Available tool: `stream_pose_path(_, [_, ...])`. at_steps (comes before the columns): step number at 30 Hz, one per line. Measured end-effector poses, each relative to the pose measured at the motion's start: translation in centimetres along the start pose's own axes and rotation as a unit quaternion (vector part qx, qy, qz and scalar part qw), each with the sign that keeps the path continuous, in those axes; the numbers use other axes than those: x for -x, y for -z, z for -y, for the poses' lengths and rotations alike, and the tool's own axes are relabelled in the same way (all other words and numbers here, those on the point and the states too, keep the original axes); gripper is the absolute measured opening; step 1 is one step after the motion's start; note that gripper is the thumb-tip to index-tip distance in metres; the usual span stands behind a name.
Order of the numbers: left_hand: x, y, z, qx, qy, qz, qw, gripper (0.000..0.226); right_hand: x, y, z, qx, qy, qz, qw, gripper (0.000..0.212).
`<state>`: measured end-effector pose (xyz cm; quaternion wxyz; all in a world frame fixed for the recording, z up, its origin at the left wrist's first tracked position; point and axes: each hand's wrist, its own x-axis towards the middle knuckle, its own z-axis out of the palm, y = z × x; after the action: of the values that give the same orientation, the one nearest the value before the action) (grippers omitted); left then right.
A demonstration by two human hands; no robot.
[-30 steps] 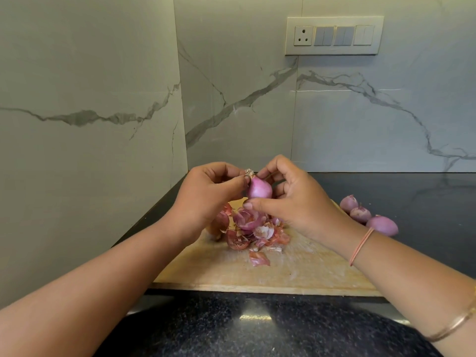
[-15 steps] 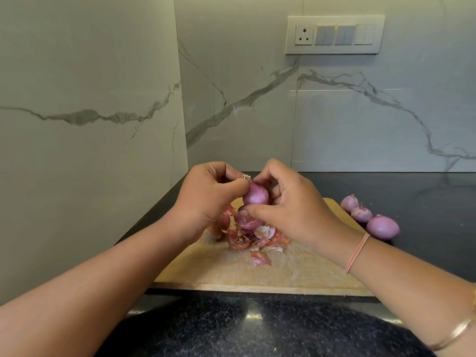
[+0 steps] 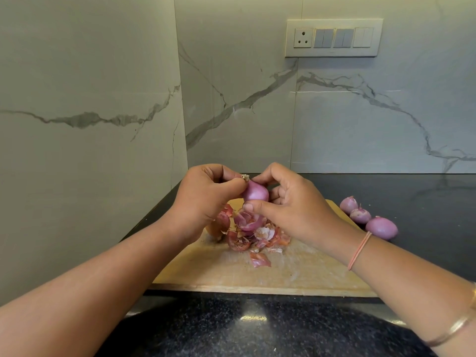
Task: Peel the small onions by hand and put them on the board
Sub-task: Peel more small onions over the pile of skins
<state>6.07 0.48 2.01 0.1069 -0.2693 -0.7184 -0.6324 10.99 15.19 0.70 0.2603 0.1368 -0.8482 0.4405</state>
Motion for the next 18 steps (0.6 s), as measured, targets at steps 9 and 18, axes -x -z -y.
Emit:
stream_pose_path(9, [-0.11, 0.03, 0.18, 0.028, 0.027, -0.002, 0.999, 0.022, -0.22, 0.17, -0.28, -0.067, -0.025, 0.02, 0.997, 0.027])
stream_pose_path(18, [-0.18, 0.18, -0.08, 0.161, 0.079, 0.011, 0.984, 0.011, -0.11, 0.64, 0.14, -0.164, -0.056, 0.041, 0.984, 0.02])
